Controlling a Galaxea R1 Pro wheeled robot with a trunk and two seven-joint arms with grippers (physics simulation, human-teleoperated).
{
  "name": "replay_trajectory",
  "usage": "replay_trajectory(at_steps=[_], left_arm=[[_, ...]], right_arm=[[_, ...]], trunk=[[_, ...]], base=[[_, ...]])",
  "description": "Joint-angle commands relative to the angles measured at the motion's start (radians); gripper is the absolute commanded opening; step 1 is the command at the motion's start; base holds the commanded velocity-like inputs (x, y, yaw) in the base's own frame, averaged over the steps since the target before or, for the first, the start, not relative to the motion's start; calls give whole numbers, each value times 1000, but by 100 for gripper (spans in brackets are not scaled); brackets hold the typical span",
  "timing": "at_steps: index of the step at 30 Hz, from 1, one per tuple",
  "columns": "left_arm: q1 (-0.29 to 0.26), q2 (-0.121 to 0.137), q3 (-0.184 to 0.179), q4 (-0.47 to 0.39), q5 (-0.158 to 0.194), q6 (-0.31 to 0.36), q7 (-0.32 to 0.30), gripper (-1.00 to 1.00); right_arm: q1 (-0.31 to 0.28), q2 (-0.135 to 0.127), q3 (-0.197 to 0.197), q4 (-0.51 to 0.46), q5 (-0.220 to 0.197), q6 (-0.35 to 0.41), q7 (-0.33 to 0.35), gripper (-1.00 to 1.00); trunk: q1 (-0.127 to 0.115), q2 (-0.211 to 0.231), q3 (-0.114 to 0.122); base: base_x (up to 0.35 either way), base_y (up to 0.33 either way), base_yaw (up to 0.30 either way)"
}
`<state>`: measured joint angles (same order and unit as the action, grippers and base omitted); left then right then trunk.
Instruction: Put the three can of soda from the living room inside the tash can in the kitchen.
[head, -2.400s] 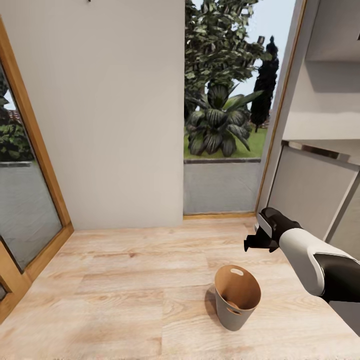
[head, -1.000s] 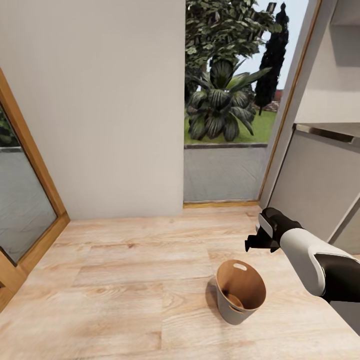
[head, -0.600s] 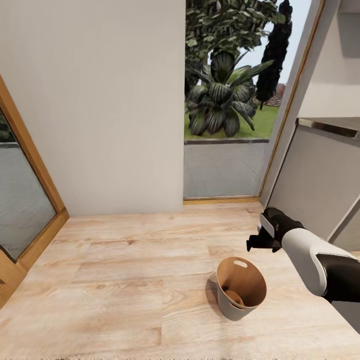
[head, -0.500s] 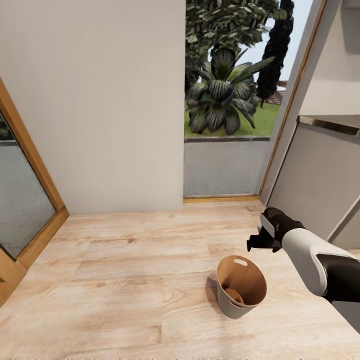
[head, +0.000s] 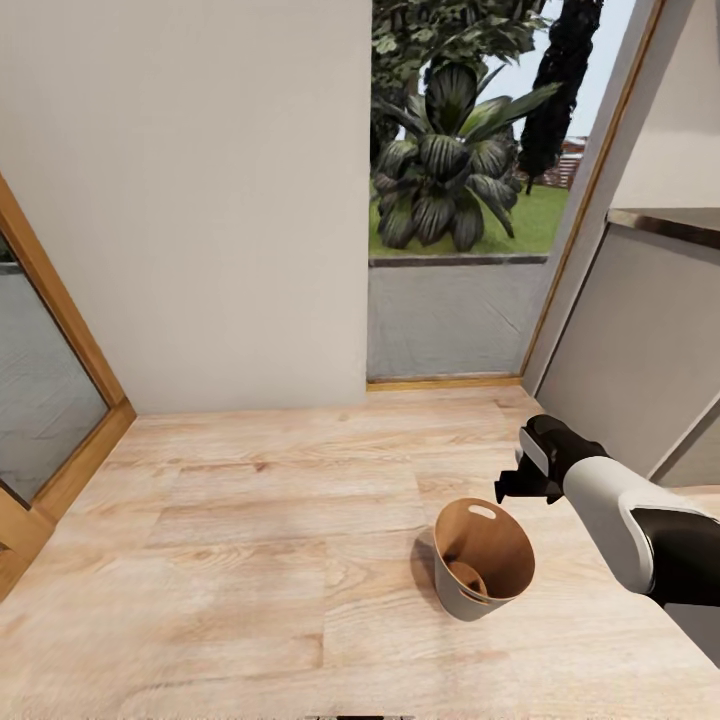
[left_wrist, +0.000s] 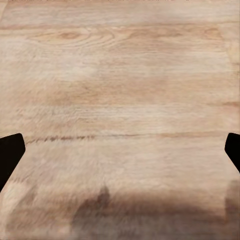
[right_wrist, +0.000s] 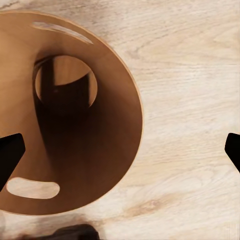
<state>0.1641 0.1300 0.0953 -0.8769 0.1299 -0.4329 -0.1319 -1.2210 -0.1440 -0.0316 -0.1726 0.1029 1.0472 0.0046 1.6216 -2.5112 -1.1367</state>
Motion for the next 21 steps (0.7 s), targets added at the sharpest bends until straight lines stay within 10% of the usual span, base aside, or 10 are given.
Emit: replay_trajectory(at_steps=[1,21], left_arm=[[0,0,0,0,0,-1,0,100],[0,-1,7,-7,-1,-6,0,100]], right_arm=[[0,0,0,0,0,0,0,100],[0,-2,2,-1,1,0,0,100]], trunk=[[0,0,0],[0,0,0]], base=[[0,0,0],[80,-53,0]])
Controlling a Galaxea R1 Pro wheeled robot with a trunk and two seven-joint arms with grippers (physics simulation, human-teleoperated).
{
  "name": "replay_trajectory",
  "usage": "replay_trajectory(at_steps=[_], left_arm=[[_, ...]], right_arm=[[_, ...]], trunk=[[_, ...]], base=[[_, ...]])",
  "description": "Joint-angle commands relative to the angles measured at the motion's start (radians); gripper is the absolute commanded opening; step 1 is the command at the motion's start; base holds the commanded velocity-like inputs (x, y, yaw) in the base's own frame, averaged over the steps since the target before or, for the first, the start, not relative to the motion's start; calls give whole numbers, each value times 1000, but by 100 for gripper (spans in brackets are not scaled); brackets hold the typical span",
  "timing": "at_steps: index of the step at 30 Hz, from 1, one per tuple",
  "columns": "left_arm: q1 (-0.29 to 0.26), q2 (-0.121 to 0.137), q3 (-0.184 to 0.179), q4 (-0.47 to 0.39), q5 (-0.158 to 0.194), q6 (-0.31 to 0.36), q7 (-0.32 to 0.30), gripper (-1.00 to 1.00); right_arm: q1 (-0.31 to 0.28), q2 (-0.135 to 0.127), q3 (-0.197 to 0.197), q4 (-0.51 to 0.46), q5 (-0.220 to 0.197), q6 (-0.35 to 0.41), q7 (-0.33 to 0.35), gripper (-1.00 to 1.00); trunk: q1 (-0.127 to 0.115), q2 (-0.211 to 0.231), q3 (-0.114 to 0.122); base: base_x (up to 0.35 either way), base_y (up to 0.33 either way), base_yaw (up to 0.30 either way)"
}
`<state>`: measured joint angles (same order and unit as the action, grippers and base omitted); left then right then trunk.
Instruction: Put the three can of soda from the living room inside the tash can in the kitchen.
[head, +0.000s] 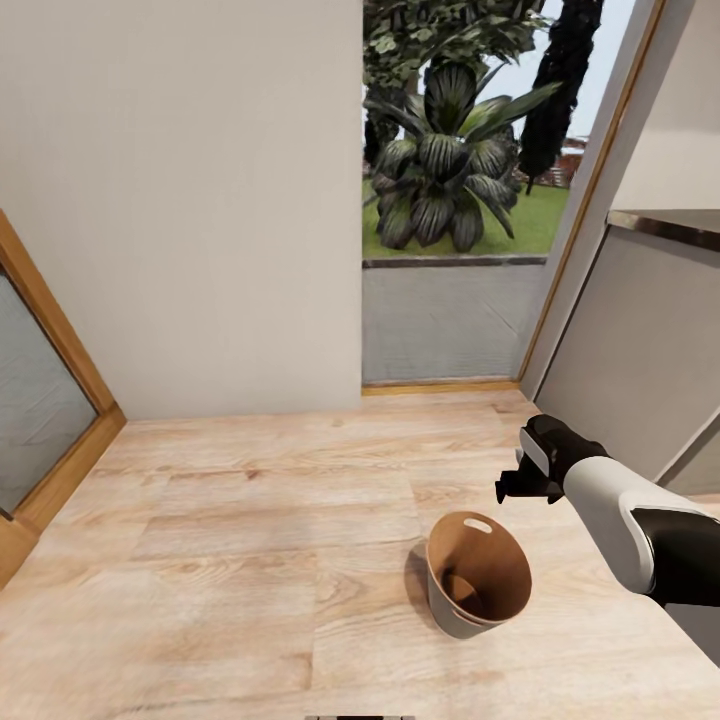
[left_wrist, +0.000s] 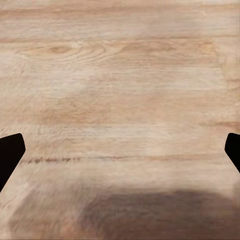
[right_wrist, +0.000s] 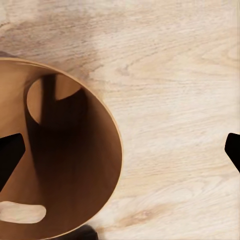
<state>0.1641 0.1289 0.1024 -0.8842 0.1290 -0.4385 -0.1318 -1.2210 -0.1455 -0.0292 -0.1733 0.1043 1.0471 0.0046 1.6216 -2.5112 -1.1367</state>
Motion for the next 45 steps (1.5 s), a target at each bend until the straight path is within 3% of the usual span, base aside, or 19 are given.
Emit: replay_trajectory(at_steps=[1,45], left_arm=[[0,0,0,0,0,0,0,100],[0,0,0,-1,1,4,0,100]], right_arm=[[0,0,0,0,0,0,0,100],[0,3,-2,2,-1,-1,0,100]], trunk=[[0,0,0],[20,-10,-170]], base=[[20,-14,0],[1,-1,0]])
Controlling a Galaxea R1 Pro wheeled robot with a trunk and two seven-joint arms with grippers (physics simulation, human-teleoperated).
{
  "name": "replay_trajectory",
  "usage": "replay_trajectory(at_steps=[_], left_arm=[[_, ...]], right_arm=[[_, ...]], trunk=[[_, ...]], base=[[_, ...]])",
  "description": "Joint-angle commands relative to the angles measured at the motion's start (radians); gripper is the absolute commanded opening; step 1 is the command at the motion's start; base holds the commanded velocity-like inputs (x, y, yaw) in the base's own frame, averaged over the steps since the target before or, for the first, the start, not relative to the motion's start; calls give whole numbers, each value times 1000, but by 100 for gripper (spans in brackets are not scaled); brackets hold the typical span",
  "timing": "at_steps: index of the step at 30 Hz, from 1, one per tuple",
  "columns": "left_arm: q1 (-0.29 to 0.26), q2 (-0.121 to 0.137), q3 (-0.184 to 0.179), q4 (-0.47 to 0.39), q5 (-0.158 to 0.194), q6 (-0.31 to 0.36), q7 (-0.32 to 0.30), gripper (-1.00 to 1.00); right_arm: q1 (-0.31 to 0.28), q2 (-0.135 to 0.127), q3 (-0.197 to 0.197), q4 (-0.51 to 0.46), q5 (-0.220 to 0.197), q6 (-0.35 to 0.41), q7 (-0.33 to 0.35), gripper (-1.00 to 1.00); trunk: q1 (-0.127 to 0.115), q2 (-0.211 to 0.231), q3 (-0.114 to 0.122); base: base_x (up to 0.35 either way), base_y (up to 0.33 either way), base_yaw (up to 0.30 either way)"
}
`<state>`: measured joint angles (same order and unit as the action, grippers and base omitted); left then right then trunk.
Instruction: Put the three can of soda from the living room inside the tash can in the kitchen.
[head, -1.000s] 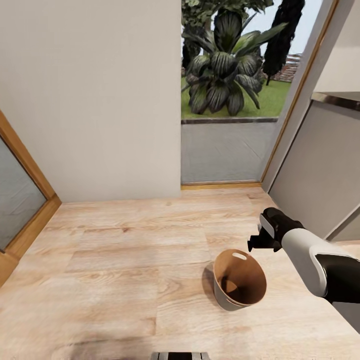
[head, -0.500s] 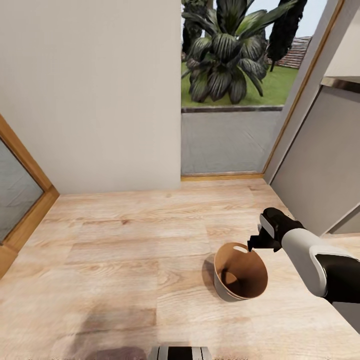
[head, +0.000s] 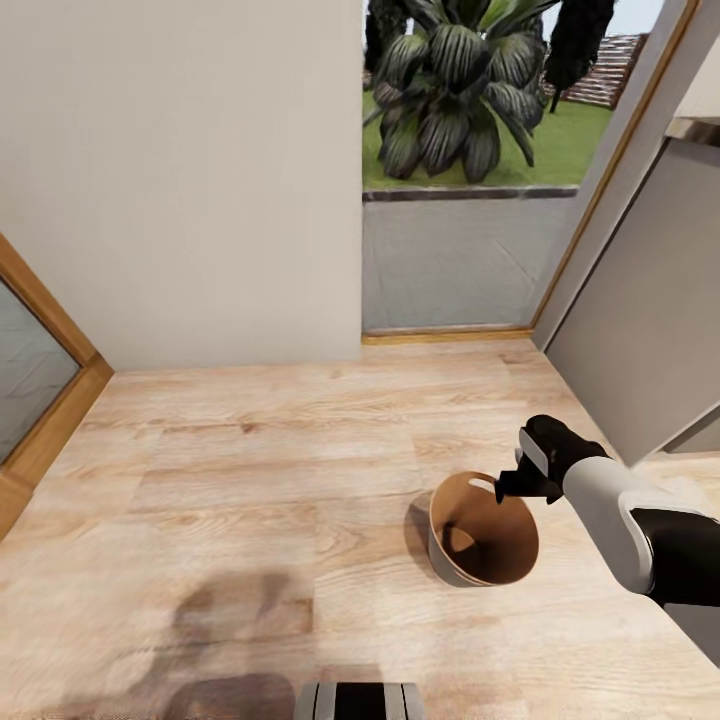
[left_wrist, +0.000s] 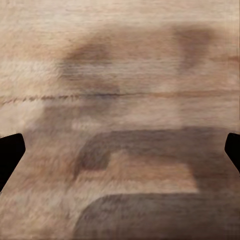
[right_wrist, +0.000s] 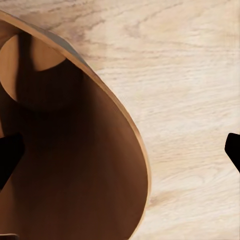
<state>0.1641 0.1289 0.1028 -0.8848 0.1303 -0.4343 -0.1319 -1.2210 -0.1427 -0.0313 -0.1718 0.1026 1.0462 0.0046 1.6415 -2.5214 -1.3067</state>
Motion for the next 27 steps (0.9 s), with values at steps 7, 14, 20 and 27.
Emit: replay_trajectory(at_steps=[7,14,20,27], left_arm=[[0,0,0,0,0,0,0,100],[0,0,0,0,0,-2,0,100],[0,0,0,3,0,0,0,100],[0,0,0,3,-1,-1,0,100]], right_arm=[[0,-1,-1,0,0,0,0,100],[0,0,0,1,0,-6,0,100],[0,0,0,2,0,-23,0,100],[0,-1,-1,2,0,-24,0,100]], trunk=[[2,-1,-19],[3,-2,-27],[6,-3,-50],[8,-4,-66]], base=[[0,0,0],[0,0,0],[0,0,0],[0,0,0]])
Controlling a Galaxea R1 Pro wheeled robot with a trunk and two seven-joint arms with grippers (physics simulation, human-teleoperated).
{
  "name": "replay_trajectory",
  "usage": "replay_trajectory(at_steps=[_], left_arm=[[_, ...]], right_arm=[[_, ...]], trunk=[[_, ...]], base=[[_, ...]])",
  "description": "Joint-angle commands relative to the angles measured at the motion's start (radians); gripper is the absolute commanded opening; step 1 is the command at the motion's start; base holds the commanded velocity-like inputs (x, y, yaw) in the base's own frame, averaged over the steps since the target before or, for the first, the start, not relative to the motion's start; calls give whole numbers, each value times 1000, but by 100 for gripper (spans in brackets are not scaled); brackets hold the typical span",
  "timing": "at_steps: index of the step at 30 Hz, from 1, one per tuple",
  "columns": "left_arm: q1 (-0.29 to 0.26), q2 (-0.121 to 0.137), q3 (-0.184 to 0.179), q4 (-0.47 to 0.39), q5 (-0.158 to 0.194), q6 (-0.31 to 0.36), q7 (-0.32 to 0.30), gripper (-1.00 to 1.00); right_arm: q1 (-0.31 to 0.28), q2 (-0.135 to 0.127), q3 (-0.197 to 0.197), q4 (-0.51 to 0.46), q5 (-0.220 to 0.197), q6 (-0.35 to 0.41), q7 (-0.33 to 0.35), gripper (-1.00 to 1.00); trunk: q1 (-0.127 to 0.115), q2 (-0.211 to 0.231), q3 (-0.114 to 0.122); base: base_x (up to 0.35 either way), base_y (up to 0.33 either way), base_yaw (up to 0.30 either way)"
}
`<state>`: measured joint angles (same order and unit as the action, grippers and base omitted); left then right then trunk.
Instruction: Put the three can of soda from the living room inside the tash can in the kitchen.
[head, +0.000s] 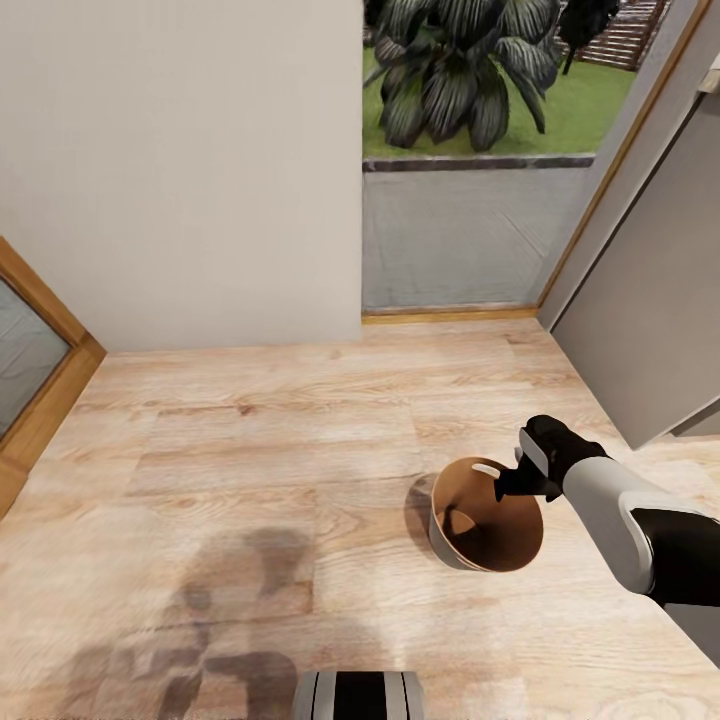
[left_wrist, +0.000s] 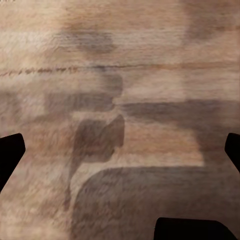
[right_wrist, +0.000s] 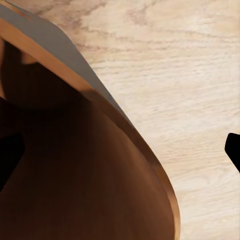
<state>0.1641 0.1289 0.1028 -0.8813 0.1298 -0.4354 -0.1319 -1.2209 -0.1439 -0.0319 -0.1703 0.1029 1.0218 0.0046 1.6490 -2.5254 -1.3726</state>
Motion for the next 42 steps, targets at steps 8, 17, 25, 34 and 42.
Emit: replay_trajectory(at_steps=[8,17,25,34,42], left_arm=[[0,0,1,0,-1,-2,0,100],[0,0,0,-1,-1,0,1,100],[0,0,1,-3,1,-3,0,100],[0,0,0,-1,0,-2,0,100],[0,0,0,-3,1,-3,0,100]], right_arm=[[0,0,1,1,0,0,0,100],[1,1,1,1,0,0,0,100],[1,-1,0,0,0,-1,0,100],[1,-2,0,0,0,-2,0,100],[1,-1,0,0,0,-2,0,100]], trunk=[[0,0,0],[0,0,0],[0,0,0],[0,0,0],[0,0,0]], base=[[0,0,0],[-62,-25,0],[-68,-33,0],[-4,-2,0],[0,0,0]])
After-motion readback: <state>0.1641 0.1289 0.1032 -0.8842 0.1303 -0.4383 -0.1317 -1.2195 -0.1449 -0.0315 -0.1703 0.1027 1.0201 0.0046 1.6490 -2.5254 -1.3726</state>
